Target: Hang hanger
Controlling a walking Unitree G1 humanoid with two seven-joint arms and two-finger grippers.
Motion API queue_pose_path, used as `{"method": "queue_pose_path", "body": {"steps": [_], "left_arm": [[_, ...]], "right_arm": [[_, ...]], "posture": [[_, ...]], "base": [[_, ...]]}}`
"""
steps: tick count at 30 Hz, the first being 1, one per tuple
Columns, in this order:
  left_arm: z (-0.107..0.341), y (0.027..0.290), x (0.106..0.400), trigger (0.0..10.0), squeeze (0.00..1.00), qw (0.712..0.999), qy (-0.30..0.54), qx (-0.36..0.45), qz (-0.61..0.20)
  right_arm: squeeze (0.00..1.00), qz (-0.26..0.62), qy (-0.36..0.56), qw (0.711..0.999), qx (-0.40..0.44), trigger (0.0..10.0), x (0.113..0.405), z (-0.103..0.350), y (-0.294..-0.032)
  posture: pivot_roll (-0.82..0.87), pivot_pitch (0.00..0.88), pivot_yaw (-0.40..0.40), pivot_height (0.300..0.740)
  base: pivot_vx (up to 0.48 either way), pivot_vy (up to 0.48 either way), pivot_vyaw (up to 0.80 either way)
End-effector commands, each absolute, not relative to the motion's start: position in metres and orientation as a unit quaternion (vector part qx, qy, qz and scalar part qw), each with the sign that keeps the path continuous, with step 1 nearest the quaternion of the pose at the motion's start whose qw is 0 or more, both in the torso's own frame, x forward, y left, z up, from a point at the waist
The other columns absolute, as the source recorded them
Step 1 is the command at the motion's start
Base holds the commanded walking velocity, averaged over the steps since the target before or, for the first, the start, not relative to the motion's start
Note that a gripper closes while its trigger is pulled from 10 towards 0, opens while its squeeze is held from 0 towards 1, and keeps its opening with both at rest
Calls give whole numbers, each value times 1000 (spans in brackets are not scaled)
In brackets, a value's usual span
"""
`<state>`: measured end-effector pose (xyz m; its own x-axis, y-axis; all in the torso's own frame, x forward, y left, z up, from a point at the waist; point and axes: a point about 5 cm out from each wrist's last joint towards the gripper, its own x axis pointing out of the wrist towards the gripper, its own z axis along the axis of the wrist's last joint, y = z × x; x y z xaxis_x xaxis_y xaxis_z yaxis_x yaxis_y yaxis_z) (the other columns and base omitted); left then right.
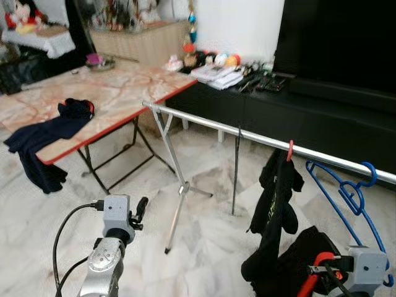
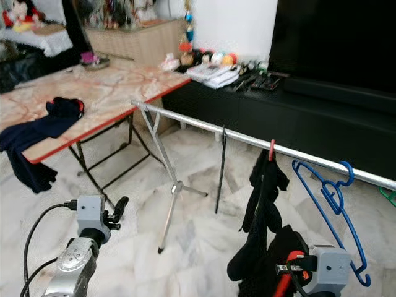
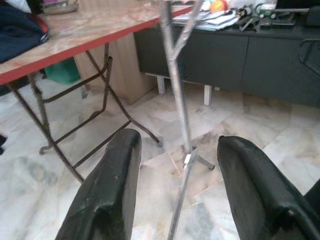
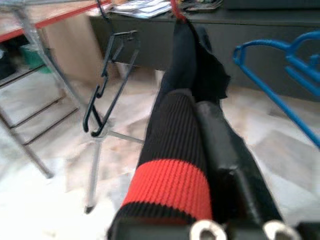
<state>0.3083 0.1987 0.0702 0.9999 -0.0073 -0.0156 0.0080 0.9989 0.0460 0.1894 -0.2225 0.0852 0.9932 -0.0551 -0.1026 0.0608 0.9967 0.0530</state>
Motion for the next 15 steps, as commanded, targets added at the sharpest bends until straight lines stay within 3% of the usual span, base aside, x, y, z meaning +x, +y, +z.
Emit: {"method": "queue_pose_path", "body": {"steps": [1,15], "left_arm": [[66,206,306,10000,0,999,20,25,1],[73,206,312,10000,0,999,17,29,-13]], "right_arm": [[0,-73,15,997,12,10000,196,97,-232],[0,-145,-70,987,4,10000,212,127,-236]], "posture": [[-16,20,53,740],[-8,11,84,740]], "base": [[0,0,0],[0,0,0]]}}
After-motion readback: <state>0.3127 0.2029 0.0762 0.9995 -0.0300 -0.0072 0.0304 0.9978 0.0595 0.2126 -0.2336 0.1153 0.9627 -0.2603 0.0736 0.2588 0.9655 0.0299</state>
